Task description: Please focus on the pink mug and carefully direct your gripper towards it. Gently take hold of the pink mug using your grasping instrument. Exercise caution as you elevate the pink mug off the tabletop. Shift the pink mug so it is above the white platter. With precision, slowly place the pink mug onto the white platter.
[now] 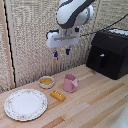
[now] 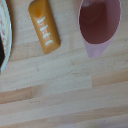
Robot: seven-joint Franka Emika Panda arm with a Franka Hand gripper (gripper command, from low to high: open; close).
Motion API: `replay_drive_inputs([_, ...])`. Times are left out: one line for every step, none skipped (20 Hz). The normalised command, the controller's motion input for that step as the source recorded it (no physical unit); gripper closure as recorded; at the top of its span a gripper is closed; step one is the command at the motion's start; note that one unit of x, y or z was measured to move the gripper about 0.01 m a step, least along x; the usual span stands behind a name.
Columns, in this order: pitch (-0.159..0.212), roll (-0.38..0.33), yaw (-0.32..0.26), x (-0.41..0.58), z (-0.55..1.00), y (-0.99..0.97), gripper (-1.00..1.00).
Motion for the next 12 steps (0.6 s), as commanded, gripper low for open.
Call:
replay_drive_inputs([0.0,0.0,-0.023,-0.426,-0.07,0.0,-1.0])
replay_drive_inputs([0.047,0.054,-0.074,-0.2,0.0,-0.64,-1.0])
replay_drive_inputs([0.047,0.054,-0.074,-0.2,0.0,-0.64,-1.0])
replay_drive_inputs([0.045,0.051,-0.076,-0.231,0.0,-0.63,-1.0])
replay_drive_inputs([0.049,0.05,-0.078,-0.237,0.0,-0.62,-1.0])
replay_drive_inputs([0.052,0.048,-0.084,-0.24,0.0,-0.61,-1.0])
replay_drive_inputs([0.048,0.052,-0.087,-0.263,0.0,-0.59,-1.0])
replay_drive_inputs([0.057,0.058,-0.084,-0.254,0.0,-0.57,-1.0])
replay_drive_inputs([0.05,0.051,-0.074,-0.226,0.0,-0.54,-1.0])
replay_drive_inputs([0.03,0.051,-0.06,-0.186,0.0,-0.52,-1.0])
replay_drive_inputs([0.026,0.051,-0.043,-0.143,0.0,-0.48,-1.0])
replay_drive_inputs([0.028,0.044,-0.019,-0.103,-0.05,-0.42,-1.0])
